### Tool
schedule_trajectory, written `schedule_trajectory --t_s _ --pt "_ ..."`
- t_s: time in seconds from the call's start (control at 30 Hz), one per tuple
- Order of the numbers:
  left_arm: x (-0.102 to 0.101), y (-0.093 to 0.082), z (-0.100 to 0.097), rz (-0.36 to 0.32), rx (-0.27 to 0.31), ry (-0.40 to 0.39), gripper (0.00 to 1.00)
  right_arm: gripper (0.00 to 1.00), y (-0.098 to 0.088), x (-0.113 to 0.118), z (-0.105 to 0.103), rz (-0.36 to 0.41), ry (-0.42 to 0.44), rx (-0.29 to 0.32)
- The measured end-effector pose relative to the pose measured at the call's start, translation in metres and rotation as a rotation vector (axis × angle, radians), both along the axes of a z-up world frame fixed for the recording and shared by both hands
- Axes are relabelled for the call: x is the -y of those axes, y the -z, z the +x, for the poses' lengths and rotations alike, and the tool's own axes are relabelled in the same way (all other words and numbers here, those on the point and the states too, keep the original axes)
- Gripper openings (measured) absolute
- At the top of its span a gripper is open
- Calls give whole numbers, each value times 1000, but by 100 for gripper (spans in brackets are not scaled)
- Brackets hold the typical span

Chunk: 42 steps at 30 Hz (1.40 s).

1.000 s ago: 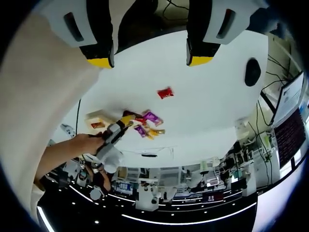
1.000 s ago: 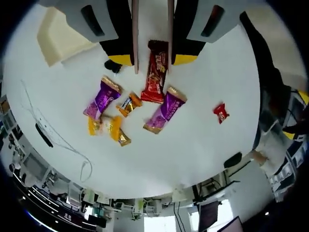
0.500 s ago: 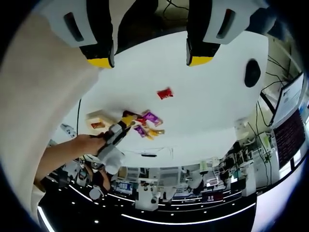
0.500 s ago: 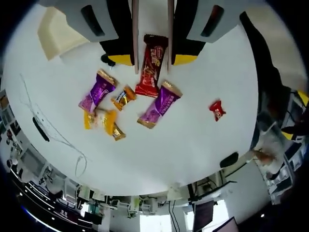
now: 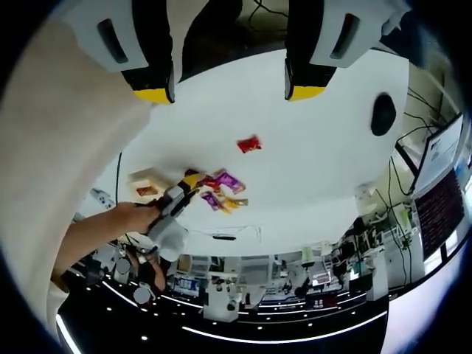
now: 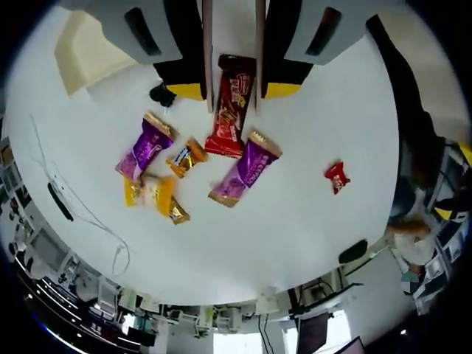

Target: Place the target food into the container with the food tongs after gripping and lifting it, then release it inside without dropping or visibly crushing the food.

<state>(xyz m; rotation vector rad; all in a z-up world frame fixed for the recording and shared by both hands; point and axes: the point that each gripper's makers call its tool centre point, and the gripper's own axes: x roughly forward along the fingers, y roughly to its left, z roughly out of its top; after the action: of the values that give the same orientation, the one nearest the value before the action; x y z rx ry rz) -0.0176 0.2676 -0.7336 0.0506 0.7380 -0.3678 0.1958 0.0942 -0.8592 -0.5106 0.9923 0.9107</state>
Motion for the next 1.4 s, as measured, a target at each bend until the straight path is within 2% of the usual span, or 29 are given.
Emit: schedule_trajectory --t_s 0.03,0.23,0.37,1.2,1.4 --pt "0 0 0 0 -1 -1 60 28 -2 -1 2 9 0 18" --pt "0 1 -1 0 -5 1 60 28 -4 -1 3 6 5 4" --pt "0 0 1 -1 -3 2 60 28 1 0 4 7 2 8" --pt "1 -1 0 -1 -2 7 60 23 -3 0 3 14 -13 32" --pt "2 -1 -1 0 -1 9 60 22 -3 -2 1 11 -44 34"
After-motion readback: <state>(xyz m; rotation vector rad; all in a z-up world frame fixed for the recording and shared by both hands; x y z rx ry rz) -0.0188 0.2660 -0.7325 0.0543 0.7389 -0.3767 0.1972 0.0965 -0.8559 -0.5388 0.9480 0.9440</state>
